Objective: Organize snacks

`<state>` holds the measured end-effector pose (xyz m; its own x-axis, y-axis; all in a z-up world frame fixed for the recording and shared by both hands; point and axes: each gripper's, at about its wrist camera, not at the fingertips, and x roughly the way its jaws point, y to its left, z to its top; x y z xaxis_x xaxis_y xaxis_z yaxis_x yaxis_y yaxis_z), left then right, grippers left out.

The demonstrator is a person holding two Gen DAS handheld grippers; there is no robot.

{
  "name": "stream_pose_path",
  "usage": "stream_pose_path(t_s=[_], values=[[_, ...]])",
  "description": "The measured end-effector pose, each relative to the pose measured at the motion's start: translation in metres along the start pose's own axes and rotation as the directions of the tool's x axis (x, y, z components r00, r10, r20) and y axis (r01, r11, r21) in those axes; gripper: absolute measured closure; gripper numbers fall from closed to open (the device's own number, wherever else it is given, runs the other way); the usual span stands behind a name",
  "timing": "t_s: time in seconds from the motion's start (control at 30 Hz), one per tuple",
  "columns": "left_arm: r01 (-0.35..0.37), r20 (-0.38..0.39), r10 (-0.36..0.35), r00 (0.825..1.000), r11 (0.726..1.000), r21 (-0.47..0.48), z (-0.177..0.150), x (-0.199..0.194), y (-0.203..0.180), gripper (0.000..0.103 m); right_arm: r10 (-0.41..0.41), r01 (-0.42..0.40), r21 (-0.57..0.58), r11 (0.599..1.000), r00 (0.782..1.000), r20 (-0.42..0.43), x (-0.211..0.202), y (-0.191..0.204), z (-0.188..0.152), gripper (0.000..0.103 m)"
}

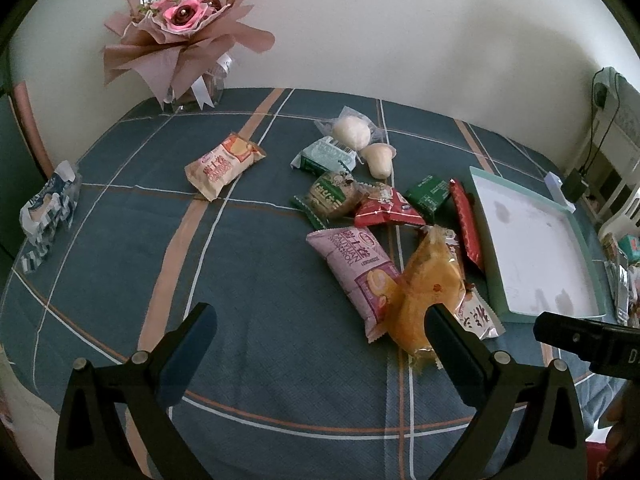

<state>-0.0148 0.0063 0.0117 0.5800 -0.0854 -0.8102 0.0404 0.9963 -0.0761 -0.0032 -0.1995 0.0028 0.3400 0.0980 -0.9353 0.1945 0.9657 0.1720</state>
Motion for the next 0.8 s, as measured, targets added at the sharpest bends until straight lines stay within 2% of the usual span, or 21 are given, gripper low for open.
stream_pose_path(t_s=[0.8], values=[[0.009,-0.032,-0.009,0.999,1.0,-0.017,-0.0019,0.0076,0.0041,0.0,-0.009,0.009,-0.005,1.0,1.0,-0.012,0.0058,0.0033,0.0013,0.0]])
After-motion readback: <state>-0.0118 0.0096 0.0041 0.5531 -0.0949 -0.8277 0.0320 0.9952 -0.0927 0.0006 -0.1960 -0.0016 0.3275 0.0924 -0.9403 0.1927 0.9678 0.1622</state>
